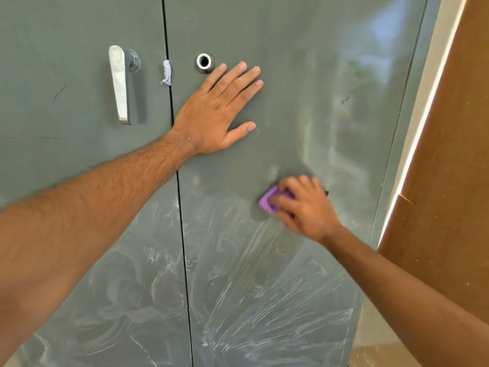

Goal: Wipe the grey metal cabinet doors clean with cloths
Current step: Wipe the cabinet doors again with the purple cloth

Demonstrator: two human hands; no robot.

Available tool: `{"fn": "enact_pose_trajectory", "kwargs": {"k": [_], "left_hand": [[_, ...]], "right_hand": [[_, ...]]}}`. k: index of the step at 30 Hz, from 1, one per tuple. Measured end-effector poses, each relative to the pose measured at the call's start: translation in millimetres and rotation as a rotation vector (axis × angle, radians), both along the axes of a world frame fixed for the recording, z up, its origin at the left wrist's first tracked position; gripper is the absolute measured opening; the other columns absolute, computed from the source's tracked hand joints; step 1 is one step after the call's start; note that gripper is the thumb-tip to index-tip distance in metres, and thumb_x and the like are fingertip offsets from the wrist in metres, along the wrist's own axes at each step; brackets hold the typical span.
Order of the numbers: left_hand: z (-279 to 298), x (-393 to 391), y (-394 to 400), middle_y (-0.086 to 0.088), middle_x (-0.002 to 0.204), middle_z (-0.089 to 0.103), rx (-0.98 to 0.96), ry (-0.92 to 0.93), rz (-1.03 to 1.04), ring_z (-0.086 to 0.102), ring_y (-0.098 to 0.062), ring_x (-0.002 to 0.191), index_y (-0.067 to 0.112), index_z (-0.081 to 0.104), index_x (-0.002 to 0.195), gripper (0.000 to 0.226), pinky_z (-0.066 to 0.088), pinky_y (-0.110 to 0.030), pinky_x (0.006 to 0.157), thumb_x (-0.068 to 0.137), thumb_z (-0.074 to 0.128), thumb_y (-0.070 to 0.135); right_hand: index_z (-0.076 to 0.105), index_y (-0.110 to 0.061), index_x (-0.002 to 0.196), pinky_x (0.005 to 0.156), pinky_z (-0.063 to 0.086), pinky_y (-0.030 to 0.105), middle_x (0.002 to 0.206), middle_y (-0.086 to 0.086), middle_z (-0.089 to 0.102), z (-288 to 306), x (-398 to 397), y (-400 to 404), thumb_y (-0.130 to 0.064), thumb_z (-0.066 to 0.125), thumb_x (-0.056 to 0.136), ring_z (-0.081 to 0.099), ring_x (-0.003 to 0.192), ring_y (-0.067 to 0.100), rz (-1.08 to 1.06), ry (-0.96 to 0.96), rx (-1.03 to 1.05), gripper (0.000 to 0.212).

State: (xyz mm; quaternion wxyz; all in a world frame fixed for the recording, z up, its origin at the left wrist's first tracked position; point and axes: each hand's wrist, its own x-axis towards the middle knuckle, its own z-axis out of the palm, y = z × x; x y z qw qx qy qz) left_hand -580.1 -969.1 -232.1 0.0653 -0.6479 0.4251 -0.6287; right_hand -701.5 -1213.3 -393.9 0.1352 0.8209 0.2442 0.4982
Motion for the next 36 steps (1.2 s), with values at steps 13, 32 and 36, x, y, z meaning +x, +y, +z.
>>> {"fn": "enact_pose_trajectory", "kwargs": {"k": [13,32,36], "left_hand": [[1.4,-6.3,4.1,-0.009,0.170,0.026,0.012,0.016,-0.038,0.022,-0.030,0.158,0.010,0.031,0.162,0.067,0.017,-0.052,0.129,0.111,0.032,0.054],[-66.3,-4.0,97.0,-0.012,0.138,0.058,0.008,0.263,-0.180,0.051,-0.035,0.131,0.007,0.062,0.134,0.041,0.035,-0.042,0.112,0.107,0.043,0.032],[-86.1,-2.4,116.2,-0.013,0.131,0.060,-0.094,0.303,-0.193,0.053,-0.035,0.122,0.006,0.066,0.123,0.032,0.039,-0.043,0.103,0.104,0.048,0.025]], "right_hand": [[0.074,-0.019,0.105,0.073,0.041,0.045,0.109,0.012,0.061,25.1,19.4,37.3,-0.023,0.064,0.087,0.054,0.087,0.034,-0.007,-0.061,0.183,0.021],[0.071,-0.024,0.100,0.079,0.037,0.042,0.110,0.005,0.063,11.4,50.7,124.2,-0.023,0.056,0.087,0.057,0.091,0.030,0.039,0.004,-0.183,0.020],[0.070,-0.020,0.118,0.078,0.036,0.042,0.119,0.009,0.062,39.8,57.9,152.5,-0.018,0.062,0.082,0.053,0.095,0.032,-0.086,-0.185,0.351,0.037]]}}
